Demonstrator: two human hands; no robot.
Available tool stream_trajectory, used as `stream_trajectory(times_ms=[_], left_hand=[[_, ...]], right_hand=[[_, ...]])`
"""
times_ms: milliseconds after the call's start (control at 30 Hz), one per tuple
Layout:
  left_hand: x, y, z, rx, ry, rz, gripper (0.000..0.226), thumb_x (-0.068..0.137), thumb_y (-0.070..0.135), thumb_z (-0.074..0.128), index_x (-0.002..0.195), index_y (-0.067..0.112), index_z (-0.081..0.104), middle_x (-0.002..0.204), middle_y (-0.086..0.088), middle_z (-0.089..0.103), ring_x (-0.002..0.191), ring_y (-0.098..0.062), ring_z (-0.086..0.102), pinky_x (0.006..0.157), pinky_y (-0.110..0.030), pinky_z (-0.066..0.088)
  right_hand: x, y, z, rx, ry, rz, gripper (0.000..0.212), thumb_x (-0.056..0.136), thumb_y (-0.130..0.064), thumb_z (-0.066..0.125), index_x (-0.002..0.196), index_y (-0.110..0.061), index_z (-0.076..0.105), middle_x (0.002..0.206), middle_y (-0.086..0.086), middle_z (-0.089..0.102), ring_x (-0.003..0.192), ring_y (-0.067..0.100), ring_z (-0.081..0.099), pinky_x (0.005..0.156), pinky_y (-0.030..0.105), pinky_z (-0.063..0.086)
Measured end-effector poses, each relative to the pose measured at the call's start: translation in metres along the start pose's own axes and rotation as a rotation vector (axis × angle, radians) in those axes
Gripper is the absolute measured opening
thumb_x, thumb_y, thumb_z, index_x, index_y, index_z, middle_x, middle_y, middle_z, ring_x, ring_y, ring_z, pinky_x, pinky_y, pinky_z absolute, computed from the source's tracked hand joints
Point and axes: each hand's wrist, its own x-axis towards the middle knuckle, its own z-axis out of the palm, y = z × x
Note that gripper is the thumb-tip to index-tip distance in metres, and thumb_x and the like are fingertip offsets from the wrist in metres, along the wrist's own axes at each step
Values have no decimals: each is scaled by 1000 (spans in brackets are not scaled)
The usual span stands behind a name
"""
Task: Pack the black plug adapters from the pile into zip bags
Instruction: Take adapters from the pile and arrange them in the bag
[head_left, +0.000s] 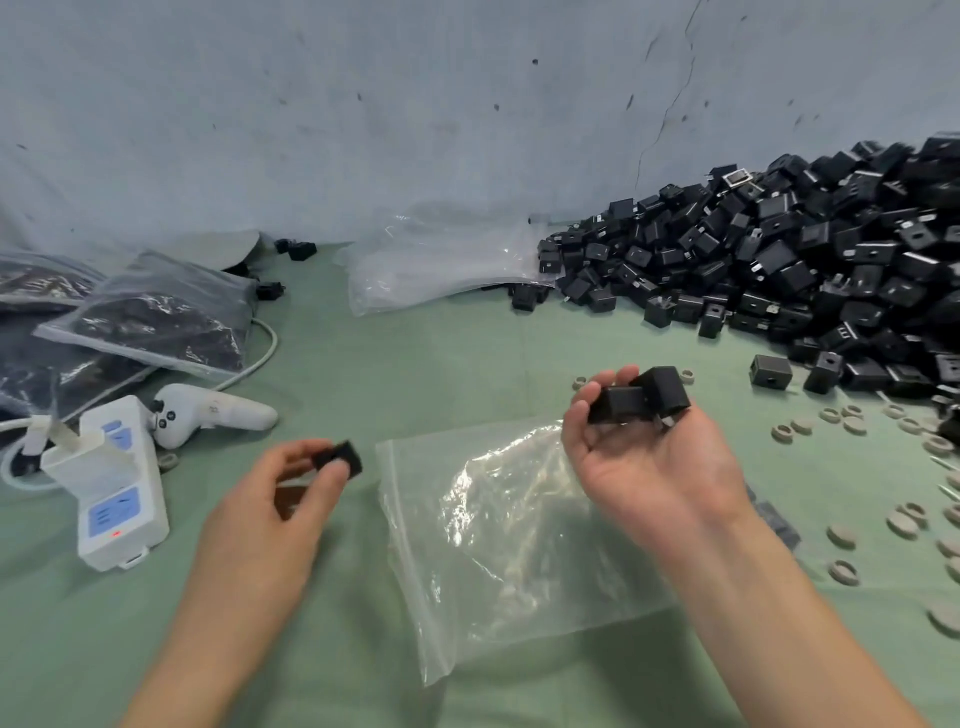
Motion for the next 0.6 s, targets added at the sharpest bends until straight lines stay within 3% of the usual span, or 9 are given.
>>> stream_trajectory(times_ms=[100, 167, 233, 367, 467, 600], left_hand=[[-6, -16, -4, 29, -110, -71, 15, 84, 26, 75, 93, 34, 67, 84, 14, 74, 75, 0, 67, 64, -8, 46], [-12, -17, 1, -7, -170, -84, 19, 81, 27, 78, 92, 38, 67, 86, 13, 74, 74, -6, 67, 66, -13, 48], [-19, -14, 11, 2, -212, -49, 25, 78, 33, 80, 94, 44, 64, 87, 16, 72, 74, -5, 66, 68, -16, 49], [-25, -7, 35, -3, -290, 15, 25, 81, 35, 78, 100, 39, 62, 95, 19, 71, 83, -3, 67, 69, -20, 53], [-20, -2, 45, 33, -415, 120, 20, 86, 44, 73, 101, 39, 62, 96, 18, 69, 85, 0, 67, 69, -11, 50], [-15, -1, 41, 135, -574, 341, 35, 94, 59, 53, 111, 30, 62, 103, 13, 64, 89, -9, 65, 70, -16, 51]], right_hand=[[0, -14, -2, 6, 24, -42, 22, 96, -28, 47, 83, -17, 61, 79, 2, 65, 61, 21, 63, 59, 27, 54], [1, -22, -4, 11, 37, -73, 26, 99, -30, 45, 83, -17, 61, 79, 2, 65, 61, 20, 62, 58, 27, 53], [0, -29, -5, 15, 41, -97, 25, 99, -30, 45, 83, -18, 61, 79, 1, 65, 62, 19, 62, 57, 26, 53], [1, -37, -8, 29, 36, -117, 23, 98, -28, 45, 84, -19, 61, 81, 0, 64, 63, 18, 62, 59, 25, 51], [2, -39, -10, 25, 41, -125, 24, 98, -27, 44, 83, -19, 61, 81, 0, 64, 64, 18, 62, 59, 24, 50], [3, -44, -12, 9, 43, -137, 23, 97, -26, 44, 83, -19, 61, 81, 0, 64, 64, 17, 62, 58, 24, 50]])
